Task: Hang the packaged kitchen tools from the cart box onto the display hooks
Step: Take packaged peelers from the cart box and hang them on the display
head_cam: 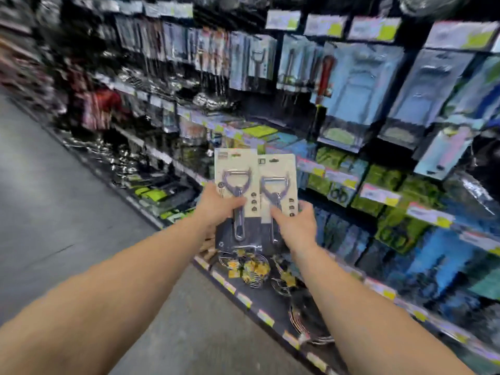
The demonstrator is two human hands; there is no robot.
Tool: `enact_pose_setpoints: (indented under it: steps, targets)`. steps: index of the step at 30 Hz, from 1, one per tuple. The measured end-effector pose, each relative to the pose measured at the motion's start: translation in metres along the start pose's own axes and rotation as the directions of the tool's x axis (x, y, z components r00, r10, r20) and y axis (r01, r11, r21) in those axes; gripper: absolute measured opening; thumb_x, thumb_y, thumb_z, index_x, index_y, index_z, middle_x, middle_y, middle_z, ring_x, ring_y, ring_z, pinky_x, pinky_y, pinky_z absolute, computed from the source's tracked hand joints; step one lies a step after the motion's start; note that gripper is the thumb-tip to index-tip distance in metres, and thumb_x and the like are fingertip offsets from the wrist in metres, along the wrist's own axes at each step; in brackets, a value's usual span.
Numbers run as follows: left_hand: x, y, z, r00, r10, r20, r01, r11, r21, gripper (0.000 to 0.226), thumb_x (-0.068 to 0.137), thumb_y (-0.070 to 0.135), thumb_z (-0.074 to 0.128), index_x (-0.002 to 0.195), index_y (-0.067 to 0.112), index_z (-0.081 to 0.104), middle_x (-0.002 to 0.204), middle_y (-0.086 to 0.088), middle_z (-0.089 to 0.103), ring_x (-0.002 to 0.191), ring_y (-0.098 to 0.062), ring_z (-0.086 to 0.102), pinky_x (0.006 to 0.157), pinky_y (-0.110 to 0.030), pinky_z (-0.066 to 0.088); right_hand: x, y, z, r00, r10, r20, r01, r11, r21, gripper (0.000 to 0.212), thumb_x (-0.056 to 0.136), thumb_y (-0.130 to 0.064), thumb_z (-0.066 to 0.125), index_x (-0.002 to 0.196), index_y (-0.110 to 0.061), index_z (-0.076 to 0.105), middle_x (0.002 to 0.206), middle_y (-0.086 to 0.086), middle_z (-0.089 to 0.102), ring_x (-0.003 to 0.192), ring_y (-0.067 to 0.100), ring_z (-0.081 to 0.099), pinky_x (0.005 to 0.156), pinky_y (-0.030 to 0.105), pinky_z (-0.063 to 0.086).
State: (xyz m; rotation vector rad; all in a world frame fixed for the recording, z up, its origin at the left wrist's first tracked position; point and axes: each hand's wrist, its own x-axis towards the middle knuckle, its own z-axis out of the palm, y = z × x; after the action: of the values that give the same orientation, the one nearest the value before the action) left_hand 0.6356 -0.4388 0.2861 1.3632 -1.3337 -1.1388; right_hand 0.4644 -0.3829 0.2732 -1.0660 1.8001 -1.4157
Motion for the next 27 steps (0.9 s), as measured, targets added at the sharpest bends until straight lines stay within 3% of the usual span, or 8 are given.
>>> enact_pose_setpoints:
  steps: [2, 4, 7, 11, 14, 17, 24, 27]
  targets:
    - [0.027, 0.007, -0.027, 0.996, 0.017, -0.085, -0.020, 0.999, -0.037, 0.062, 0.081, 0.021, 0.082, 0.127, 0.008, 0.042, 0.112, 0.002, 0.057, 0.093, -0.015, 0.055, 0.061, -0.021, 0.040, 0.019, -0.019, 0.029, 0.998, -0.055, 0.038, 0.055, 0.998, 0.008, 0.047, 0.081, -0.030, 0.077, 0.114, -0.020, 0.044, 0.095, -0.006, 0.060, 0.079, 0.010, 0.057, 0.064, 0.025, 0.041]
    - [0.056, 0.009, -0.045, 0.992, 0.009, -0.128, -0.020, 0.997, -0.078, 0.066, 0.078, 0.017, 0.084, 0.130, 0.010, 0.044, 0.118, -0.002, 0.063, 0.092, -0.015, 0.063, 0.063, -0.023, 0.049, 0.041, -0.034, 0.054, 0.993, -0.089, 0.075, 0.088, 0.996, 0.015, 0.042, 0.082, -0.029, 0.076, 0.111, -0.022, 0.045, 0.094, -0.006, 0.061, 0.078, 0.010, 0.057, 0.063, 0.024, 0.041]
    - [0.105, 0.013, -0.067, 0.988, 0.013, -0.156, -0.037, 0.988, -0.149, 0.068, 0.068, 0.017, 0.089, 0.122, 0.019, 0.048, 0.117, -0.006, 0.069, 0.100, -0.023, 0.069, 0.086, -0.045, 0.058, 0.084, -0.054, 0.095, 0.987, -0.119, 0.110, 0.114, 0.992, 0.047, 0.039, 0.082, -0.031, 0.075, 0.112, -0.019, 0.053, 0.098, -0.006, 0.064, 0.089, 0.015, 0.062, 0.075, 0.031, 0.049]
    - [0.177, 0.039, -0.085, 0.982, 0.064, -0.180, -0.090, 0.986, -0.140, 0.063, 0.074, 0.013, 0.085, 0.124, 0.019, 0.048, 0.116, -0.001, 0.068, 0.103, -0.022, 0.067, 0.093, -0.044, 0.055, 0.153, -0.089, 0.142, 0.973, -0.184, 0.143, 0.170, 0.980, 0.100, 0.023, 0.083, -0.026, 0.075, 0.094, -0.025, 0.055, 0.091, -0.009, 0.063, 0.088, 0.016, 0.060, 0.076, 0.028, 0.044]
    - [0.239, 0.063, -0.097, 0.975, 0.080, -0.207, -0.109, 0.985, -0.133, 0.076, 0.063, 0.025, 0.089, 0.128, 0.022, 0.049, 0.118, 0.000, 0.069, 0.104, -0.025, 0.068, 0.093, -0.050, 0.055, 0.203, -0.122, 0.170, 0.967, -0.216, 0.135, 0.203, 0.974, 0.105, 0.027, 0.083, -0.025, 0.075, 0.100, -0.019, 0.055, 0.091, -0.006, 0.063, 0.082, 0.015, 0.059, 0.065, 0.026, 0.043]
    - [0.288, 0.083, -0.107, 0.967, 0.117, -0.227, -0.155, 0.975, -0.161, 0.069, 0.066, 0.023, 0.089, 0.125, 0.023, 0.052, 0.117, 0.001, 0.070, 0.102, -0.024, 0.070, 0.091, -0.049, 0.057, 0.248, -0.154, 0.195, 0.960, -0.243, 0.137, 0.227, 0.966, 0.124, 0.028, 0.083, -0.028, 0.074, 0.102, -0.021, 0.055, 0.090, -0.008, 0.063, 0.076, 0.009, 0.057, 0.057, 0.020, 0.041]
    - [0.390, 0.114, -0.126, 0.958, 0.193, -0.211, -0.227, 0.962, -0.150, 0.065, 0.073, 0.021, 0.086, 0.128, 0.022, 0.050, 0.117, 0.001, 0.069, 0.102, -0.022, 0.069, 0.091, -0.048, 0.057, 0.326, -0.197, 0.256, 0.953, -0.295, 0.073, 0.285, 0.950, 0.126, 0.032, 0.083, -0.032, 0.074, 0.104, -0.023, 0.053, 0.091, -0.012, 0.061, 0.085, 0.014, 0.060, 0.073, 0.030, 0.047]
    - [0.441, 0.124, -0.128, 0.956, 0.242, -0.168, -0.267, 0.953, -0.143, 0.085, 0.056, 0.037, 0.090, 0.130, 0.023, 0.049, 0.120, 0.000, 0.068, 0.106, -0.024, 0.068, 0.094, -0.049, 0.055, 0.359, -0.207, 0.282, 0.951, -0.310, -0.025, 0.310, 0.942, 0.126, 0.033, 0.082, -0.032, 0.074, 0.107, -0.022, 0.054, 0.092, -0.012, 0.063, 0.084, 0.012, 0.060, 0.074, 0.030, 0.045]
